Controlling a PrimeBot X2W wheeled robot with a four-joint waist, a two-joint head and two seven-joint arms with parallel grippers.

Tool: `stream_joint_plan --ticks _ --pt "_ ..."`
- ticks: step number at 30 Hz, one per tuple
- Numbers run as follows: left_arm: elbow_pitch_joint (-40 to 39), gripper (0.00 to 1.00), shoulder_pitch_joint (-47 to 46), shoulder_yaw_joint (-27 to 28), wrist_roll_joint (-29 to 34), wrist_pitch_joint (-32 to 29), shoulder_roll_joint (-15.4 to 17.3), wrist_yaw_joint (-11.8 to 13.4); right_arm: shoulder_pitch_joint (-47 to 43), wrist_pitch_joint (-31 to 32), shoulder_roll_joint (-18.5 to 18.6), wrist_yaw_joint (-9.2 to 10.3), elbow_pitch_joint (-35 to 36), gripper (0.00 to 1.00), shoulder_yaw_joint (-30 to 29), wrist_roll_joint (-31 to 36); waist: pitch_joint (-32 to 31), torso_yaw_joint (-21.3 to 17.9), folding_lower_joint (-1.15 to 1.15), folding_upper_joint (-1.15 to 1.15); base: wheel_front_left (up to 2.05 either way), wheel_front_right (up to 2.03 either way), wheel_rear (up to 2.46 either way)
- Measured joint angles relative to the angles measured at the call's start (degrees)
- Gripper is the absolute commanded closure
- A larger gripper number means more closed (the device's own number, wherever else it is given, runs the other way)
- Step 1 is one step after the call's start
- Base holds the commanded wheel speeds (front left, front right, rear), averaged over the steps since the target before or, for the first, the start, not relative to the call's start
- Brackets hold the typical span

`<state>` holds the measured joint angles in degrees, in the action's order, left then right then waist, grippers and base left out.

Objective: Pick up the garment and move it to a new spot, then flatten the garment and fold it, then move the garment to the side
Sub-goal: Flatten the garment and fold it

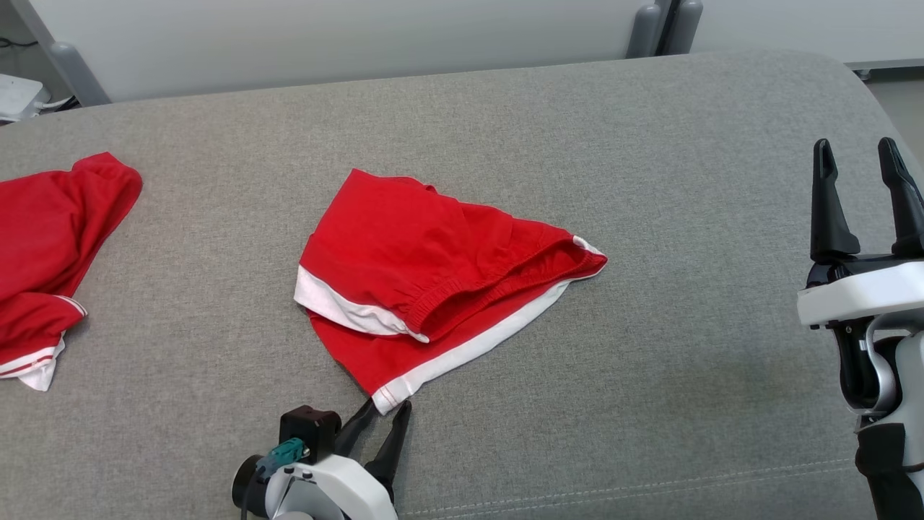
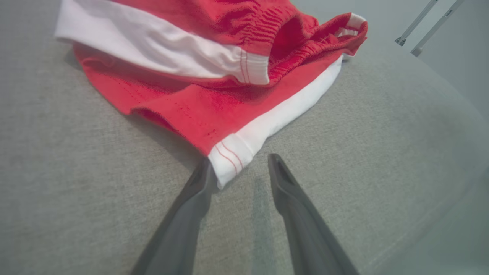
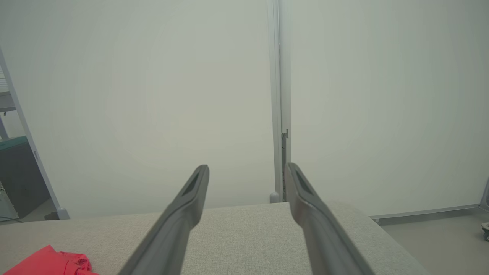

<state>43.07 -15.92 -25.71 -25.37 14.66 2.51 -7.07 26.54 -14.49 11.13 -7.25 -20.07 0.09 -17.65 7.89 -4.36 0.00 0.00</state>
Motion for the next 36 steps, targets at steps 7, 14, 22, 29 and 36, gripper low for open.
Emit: stream_joint_plan --ticks 7,14,22,29,36 --pt "0.55 1.00 -0.07 -2.11 -1.63 0.00 0.01 0.00 -0.10 0.00 0.03 0.00 0.33 0.00 0.30 -0.05 0.18 -0.36 0.00 0.00 0.00 0.00 0.00" --pt "-0.43 1.00 -1.36 -0.98 -2.41 0.00 0.43 -0.01 -0.10 -0.01 0.90 0.00 -2.56 0.00 4.23 -1.71 0.40 0.46 0.00 0.00 0.00 0.00 0.00" --pt "-3.32 1.00 -1.17 1.64 -2.34 0.00 5.17 -0.20 -0.02 -0.01 3.68 0.00 -7.78 0.00 12.67 -5.82 0.40 3.76 0.00 0.00 0.00 0.00 0.00" --pt "-6.61 1.00 0.90 7.47 -0.76 0.00 9.05 -0.18 0.35 0.08 6.30 0.00 -10.56 0.00 22.74 -9.29 0.44 8.70 0.00 0.00 0.00 0.00 0.00" --pt "-7.83 1.00 1.54 8.86 0.64 0.00 7.26 -0.19 4.35 4.54 12.04 -0.01 -4.20 0.00 46.10 -14.18 1.01 11.34 0.00 0.00 0.00 0.00 0.00"
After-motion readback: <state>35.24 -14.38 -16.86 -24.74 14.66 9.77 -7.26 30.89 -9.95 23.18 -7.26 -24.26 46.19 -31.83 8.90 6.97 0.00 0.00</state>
